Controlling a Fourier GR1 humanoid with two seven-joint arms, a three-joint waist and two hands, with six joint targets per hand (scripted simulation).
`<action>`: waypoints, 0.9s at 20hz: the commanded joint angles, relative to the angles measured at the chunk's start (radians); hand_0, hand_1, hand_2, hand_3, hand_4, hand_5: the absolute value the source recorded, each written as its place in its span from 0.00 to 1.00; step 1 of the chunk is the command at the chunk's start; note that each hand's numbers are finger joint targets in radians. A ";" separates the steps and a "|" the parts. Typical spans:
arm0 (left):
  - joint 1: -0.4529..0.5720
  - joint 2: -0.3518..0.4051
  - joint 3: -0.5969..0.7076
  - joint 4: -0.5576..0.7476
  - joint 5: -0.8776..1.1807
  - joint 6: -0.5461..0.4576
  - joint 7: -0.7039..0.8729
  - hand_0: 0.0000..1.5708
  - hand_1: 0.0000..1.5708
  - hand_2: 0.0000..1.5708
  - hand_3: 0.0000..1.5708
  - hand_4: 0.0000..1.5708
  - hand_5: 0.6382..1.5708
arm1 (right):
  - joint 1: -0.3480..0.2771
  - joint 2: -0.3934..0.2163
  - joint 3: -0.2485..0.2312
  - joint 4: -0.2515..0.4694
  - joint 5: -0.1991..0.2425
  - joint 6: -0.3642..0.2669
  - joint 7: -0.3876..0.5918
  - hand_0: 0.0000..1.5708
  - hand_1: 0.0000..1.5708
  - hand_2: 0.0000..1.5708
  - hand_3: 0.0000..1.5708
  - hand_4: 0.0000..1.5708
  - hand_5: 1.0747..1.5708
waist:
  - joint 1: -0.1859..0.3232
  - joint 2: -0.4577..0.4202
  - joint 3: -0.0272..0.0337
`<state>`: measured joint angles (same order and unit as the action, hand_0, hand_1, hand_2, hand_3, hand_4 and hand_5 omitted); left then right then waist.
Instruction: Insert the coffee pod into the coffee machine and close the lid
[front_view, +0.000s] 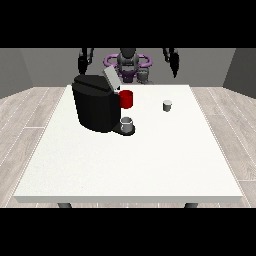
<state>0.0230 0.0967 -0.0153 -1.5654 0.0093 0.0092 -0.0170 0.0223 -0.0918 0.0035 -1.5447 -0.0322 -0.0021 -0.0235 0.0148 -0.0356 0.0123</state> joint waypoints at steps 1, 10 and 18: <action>-0.032 0.006 0.017 -0.001 0.004 -0.011 0.023 0.00 0.00 0.00 0.00 0.20 1.00 | 0.005 0.036 0.031 -0.010 0.023 -0.018 0.015 0.00 0.00 0.00 0.00 0.08 1.00 | -0.020 -0.006 -0.0123; -0.026 0.150 0.070 0.023 -0.042 -0.110 -0.155 0.00 0.00 0.00 0.00 0.00 1.00 | 0.023 0.051 -0.073 0.021 -0.001 -0.074 -0.150 0.00 0.00 0.00 0.00 0.06 1.00 | -0.058 0.028 -0.0119; -0.197 0.260 0.184 0.265 -0.011 -0.203 -0.119 0.00 0.00 0.00 0.00 0.00 1.00 | -0.050 0.063 -0.032 -0.041 0.009 -0.082 -0.085 0.00 0.00 0.00 0.00 0.11 1.00 | -0.123 0.099 -0.0128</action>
<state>-0.1139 0.3029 0.1113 -1.4226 -0.0072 -0.1551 -0.1083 -0.0242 -0.0445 -0.0561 -1.5446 -0.0330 -0.0781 -0.1181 -0.0692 0.0378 0.0002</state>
